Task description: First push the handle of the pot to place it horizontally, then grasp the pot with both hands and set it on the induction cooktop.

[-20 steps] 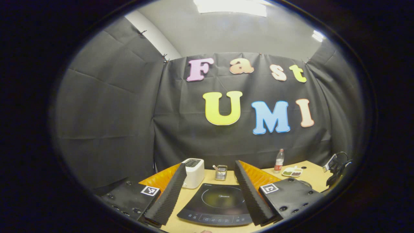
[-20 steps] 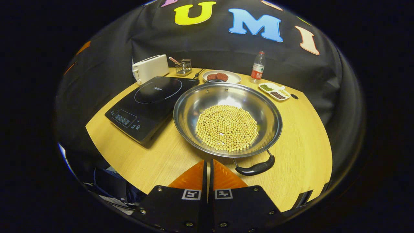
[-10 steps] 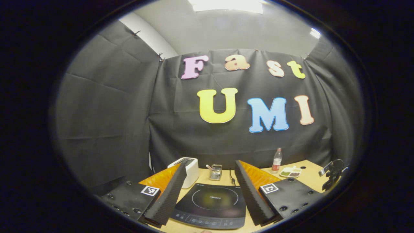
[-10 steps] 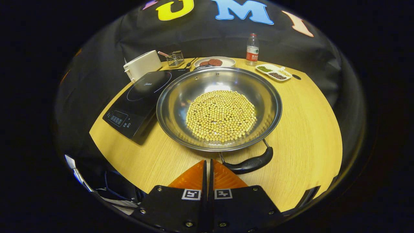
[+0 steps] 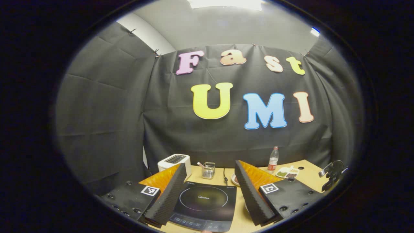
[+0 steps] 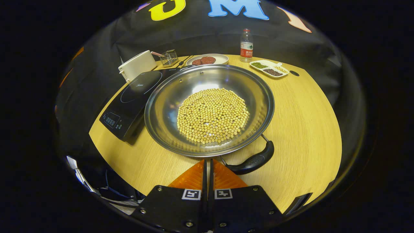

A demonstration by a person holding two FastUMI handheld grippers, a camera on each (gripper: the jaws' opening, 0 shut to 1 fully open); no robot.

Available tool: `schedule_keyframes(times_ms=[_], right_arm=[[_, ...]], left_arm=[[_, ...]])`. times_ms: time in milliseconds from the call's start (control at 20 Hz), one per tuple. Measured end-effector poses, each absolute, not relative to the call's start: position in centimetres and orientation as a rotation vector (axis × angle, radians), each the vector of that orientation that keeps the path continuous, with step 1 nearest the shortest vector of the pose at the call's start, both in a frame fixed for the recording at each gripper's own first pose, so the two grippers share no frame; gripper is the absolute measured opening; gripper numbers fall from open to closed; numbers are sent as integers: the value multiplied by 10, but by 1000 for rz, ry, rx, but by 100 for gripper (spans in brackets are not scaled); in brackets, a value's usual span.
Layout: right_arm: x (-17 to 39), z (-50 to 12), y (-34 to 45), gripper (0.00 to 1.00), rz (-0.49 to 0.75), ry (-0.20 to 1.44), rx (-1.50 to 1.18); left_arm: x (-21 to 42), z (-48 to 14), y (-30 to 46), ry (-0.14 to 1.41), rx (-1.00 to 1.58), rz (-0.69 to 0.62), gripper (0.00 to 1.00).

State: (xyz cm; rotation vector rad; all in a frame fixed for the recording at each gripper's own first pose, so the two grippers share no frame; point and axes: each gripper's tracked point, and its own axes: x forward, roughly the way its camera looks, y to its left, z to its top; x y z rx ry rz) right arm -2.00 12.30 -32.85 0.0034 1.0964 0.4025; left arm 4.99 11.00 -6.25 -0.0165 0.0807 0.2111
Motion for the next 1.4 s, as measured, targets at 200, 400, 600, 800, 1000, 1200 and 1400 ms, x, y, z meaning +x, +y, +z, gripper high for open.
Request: schedule_keyframes(times_ms=[200,400,600,800,1000,1200,1400], right_arm=[[-10,-330,107,1,381,1097,10],[1,-334,92,1,365,1099,12],[15,-339,74,1,340,1109,7],[29,-342,54,1,315,1114,-6],[44,-345,36,1,283,1108,0],[63,-347,18,1,242,1096,19],[86,-347,8,1,204,1075,70]], left_arm=[[64,-63,92,85,-6,196,100],[77,-65,76,86,1,187,100],[86,-68,65,88,1,185,100],[93,-74,60,97,1,194,100],[96,-84,56,113,-6,214,100],[96,-88,52,125,-1,234,97],[95,-92,48,136,9,251,100]])
